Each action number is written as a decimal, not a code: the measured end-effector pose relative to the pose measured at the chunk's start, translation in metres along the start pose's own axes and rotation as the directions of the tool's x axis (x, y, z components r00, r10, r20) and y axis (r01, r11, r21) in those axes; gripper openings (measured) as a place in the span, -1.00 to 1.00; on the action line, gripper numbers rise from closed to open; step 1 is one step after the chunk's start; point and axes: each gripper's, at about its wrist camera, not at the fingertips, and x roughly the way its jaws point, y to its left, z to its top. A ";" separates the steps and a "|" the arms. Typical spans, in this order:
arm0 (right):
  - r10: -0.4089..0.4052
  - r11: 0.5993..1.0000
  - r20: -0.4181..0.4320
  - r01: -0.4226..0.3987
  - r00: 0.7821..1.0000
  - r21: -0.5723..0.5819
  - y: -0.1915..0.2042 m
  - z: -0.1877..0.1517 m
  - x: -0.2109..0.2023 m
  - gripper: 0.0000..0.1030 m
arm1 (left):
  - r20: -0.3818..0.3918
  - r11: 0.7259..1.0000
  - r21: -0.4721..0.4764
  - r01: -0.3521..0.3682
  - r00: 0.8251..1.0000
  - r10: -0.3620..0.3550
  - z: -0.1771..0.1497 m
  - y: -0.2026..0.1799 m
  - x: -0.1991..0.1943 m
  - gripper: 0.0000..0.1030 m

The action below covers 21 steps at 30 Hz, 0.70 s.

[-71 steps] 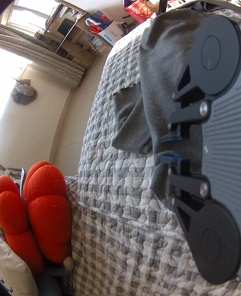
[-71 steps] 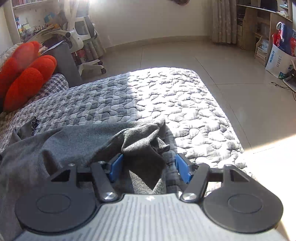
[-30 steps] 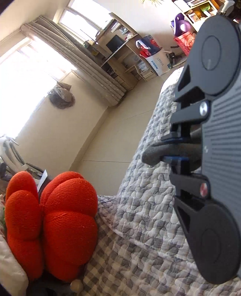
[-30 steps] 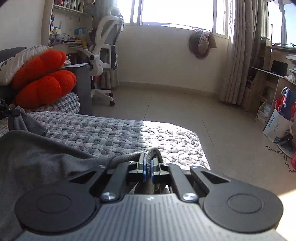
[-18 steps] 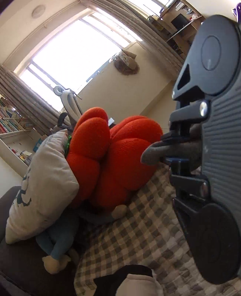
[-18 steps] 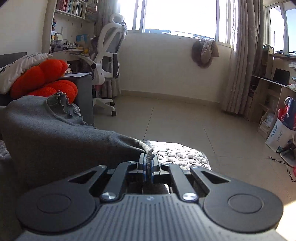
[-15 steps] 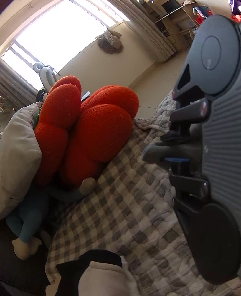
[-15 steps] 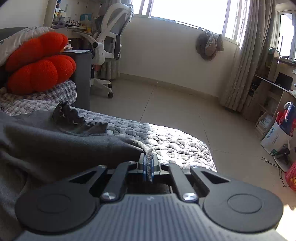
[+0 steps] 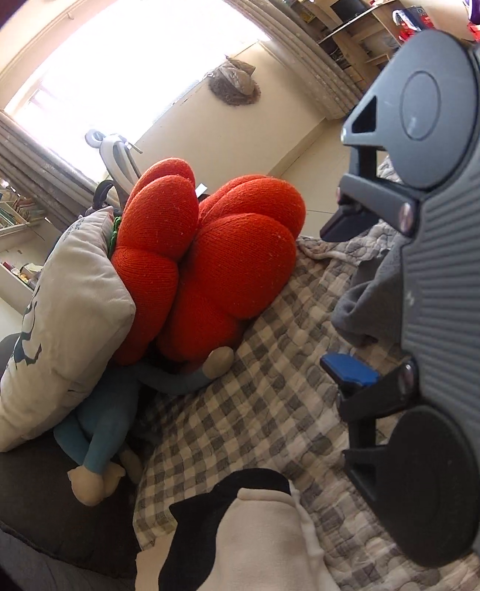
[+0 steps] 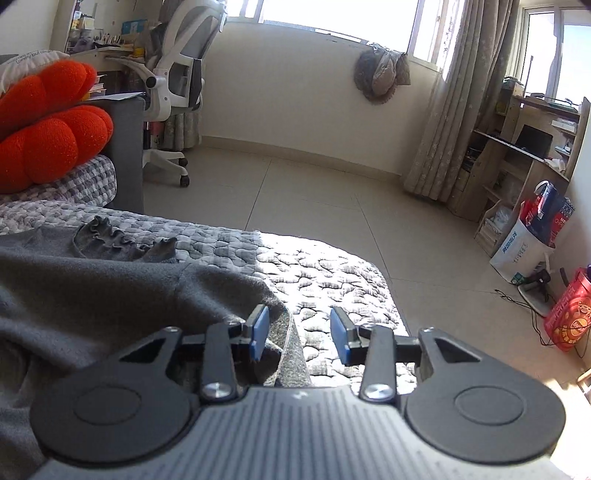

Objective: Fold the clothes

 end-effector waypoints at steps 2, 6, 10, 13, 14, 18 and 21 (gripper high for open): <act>0.121 0.993 -0.007 -0.120 0.993 0.020 0.001 -0.004 -0.017 0.04 | -0.078 0.988 0.145 0.056 0.996 -0.045 -0.013 -0.018 -0.008 0.32; 0.310 0.951 -0.027 -0.310 0.950 -0.007 0.012 -0.021 -0.052 0.04 | -0.215 0.917 0.366 0.157 0.973 -0.081 -0.064 -0.053 -0.017 0.32; 0.508 0.849 -0.071 -0.513 0.858 -0.122 0.039 -0.035 -0.087 0.04 | -0.303 0.896 0.412 0.166 0.952 -0.037 -0.091 -0.062 0.003 0.29; 0.617 0.725 -0.119 -0.621 0.778 -0.299 0.067 -0.052 -0.119 0.04 | -0.323 0.911 0.377 0.166 0.946 -0.039 -0.097 -0.055 0.013 0.10; 0.646 0.677 -0.138 -0.647 0.751 -0.352 0.075 -0.059 -0.129 0.04 | -0.319 0.910 0.383 0.160 0.947 -0.032 -0.099 -0.054 0.014 0.05; 0.667 0.517 -0.274 -0.695 0.693 -0.499 0.110 -0.087 -0.145 0.04 | -0.285 0.897 0.428 0.113 0.958 0.015 -0.103 -0.059 0.007 -0.63; 0.581 0.502 -0.350 -0.662 0.735 -0.556 0.127 -0.103 -0.134 -0.30 | -0.291 0.915 0.384 0.122 0.957 -0.005 -0.100 -0.057 0.004 -0.85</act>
